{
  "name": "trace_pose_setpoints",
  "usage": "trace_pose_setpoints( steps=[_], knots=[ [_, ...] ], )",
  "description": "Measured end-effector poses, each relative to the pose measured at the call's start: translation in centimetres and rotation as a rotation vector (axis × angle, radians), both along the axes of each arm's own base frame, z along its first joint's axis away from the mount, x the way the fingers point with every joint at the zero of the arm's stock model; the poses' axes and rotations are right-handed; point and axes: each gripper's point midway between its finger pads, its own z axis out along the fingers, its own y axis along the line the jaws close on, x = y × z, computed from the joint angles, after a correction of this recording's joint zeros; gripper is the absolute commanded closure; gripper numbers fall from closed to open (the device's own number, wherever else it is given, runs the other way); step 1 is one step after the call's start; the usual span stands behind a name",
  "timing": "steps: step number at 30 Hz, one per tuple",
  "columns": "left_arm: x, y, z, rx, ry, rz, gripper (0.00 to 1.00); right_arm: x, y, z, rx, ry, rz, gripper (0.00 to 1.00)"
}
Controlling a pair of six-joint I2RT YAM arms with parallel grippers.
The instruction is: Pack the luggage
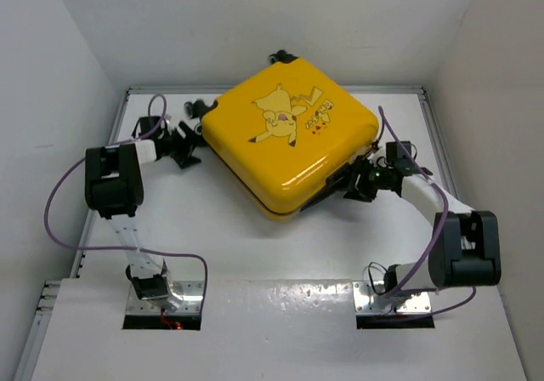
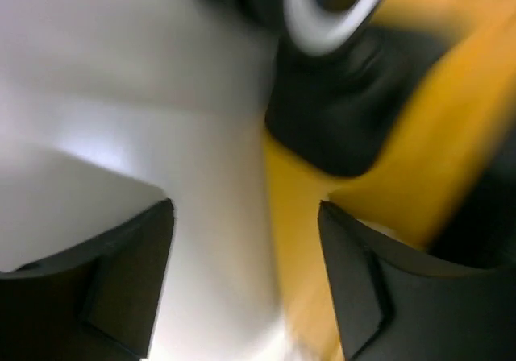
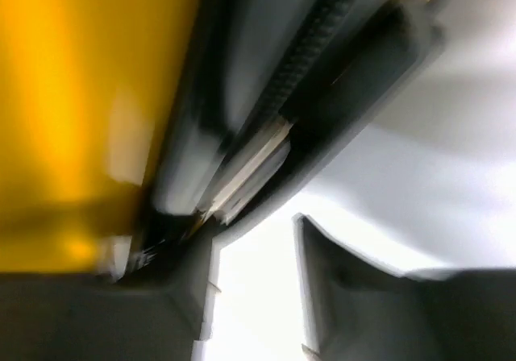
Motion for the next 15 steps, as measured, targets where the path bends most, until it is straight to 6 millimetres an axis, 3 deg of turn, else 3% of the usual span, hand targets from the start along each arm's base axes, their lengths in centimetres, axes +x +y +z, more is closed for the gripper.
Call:
trace_pose_setpoints(
  steps=[2, 4, 7, 9, 11, 15],
  knots=[
    [6.2, 1.2, 1.6, 0.039, -0.147, 0.043, 0.18, -1.9, 0.1, 0.8, 0.0, 0.013, 0.071, 0.42],
    [10.6, 2.6, 3.9, 0.062, -0.274, 0.085, 0.16, -3.1, -0.7, 2.6, -0.004, -0.035, 0.123, 0.41],
    [13.7, 4.6, 7.2, 0.097, -0.426, 0.145, 0.13, -3.2, -4.0, 6.4, -0.053, -0.199, 0.099, 0.4],
    [14.1, 6.6, 8.7, 0.126, -0.482, 0.193, 0.13, -2.8, -6.7, 8.9, -0.118, -0.326, 0.037, 0.4],
    [13.3, 8.5, 9.3, 0.159, -0.493, 0.229, 0.13, -2.4, -8.5, 10.3, -0.162, -0.401, -0.012, 0.4],
    [8.4, 10.3, 9.9, 0.242, -0.476, 0.251, 0.13, 0.2, -11.6, 10.1, -0.203, -0.451, -0.105, 0.41]
  ],
)
